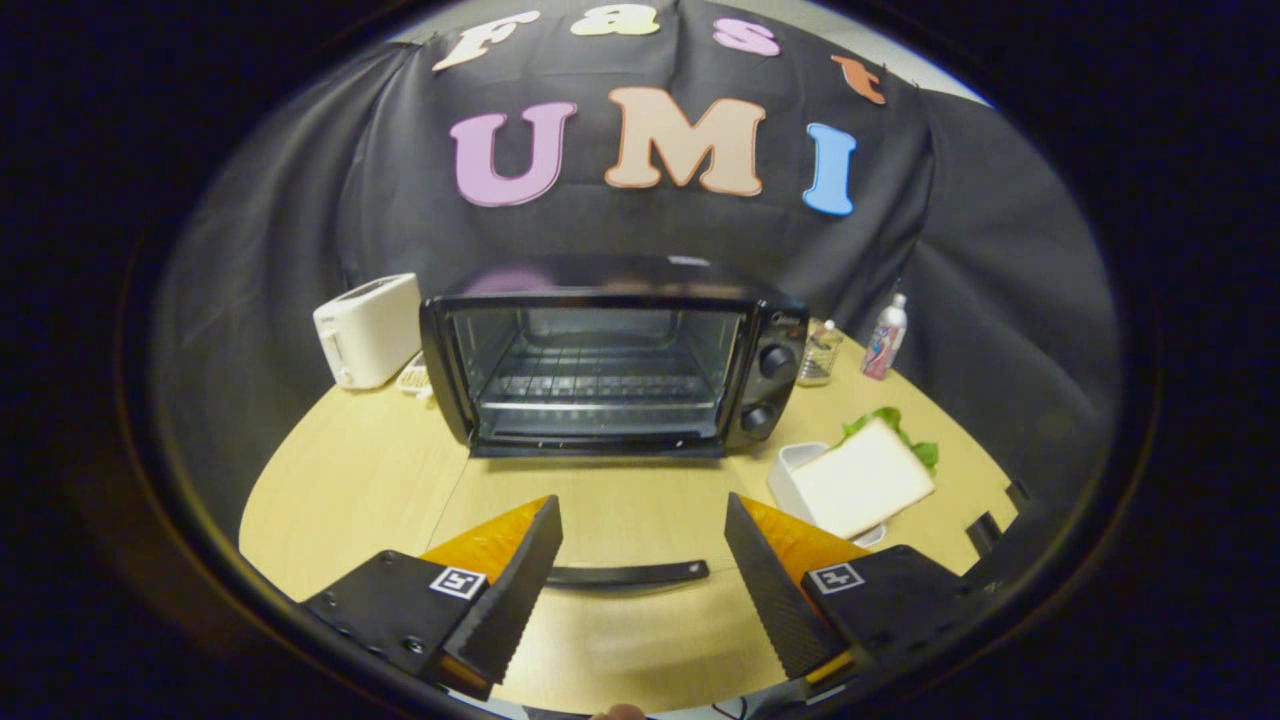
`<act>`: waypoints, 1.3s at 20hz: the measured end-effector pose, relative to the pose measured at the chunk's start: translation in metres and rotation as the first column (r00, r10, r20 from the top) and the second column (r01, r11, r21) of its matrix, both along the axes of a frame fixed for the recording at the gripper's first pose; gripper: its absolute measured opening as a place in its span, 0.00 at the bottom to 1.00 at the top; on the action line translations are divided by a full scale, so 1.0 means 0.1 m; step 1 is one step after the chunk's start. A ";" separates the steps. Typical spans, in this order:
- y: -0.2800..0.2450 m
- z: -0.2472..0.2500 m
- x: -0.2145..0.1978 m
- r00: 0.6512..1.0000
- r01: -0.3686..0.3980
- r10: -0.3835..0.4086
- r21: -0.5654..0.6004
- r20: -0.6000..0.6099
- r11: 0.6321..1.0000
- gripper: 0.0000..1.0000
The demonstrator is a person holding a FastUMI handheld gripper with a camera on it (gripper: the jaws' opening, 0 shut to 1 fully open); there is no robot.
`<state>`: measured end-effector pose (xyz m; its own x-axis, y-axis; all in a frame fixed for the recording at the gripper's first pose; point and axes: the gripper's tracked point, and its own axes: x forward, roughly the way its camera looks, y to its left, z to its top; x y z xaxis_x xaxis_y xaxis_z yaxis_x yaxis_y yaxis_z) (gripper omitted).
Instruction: Open the toaster oven, put the food inside, and close the toaster oven door.
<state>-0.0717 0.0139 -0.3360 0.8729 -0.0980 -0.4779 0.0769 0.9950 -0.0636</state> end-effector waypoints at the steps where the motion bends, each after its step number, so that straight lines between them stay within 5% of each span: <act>1: -0.08 0.10 0.07 1.000 0.018 -0.018 -0.004 0.026 1.000 1.00; 10: -1.03 0.45 0.48 0.969 0.217 -0.217 0.006 0.120 0.976 1.00; 18: -2.04 0.05 0.33 0.918 0.396 -0.395 -0.024 0.031 0.918 1.00; 26: -2.41 -0.58 0.27 0.886 0.457 -0.460 0.281 -0.058 0.844 0.99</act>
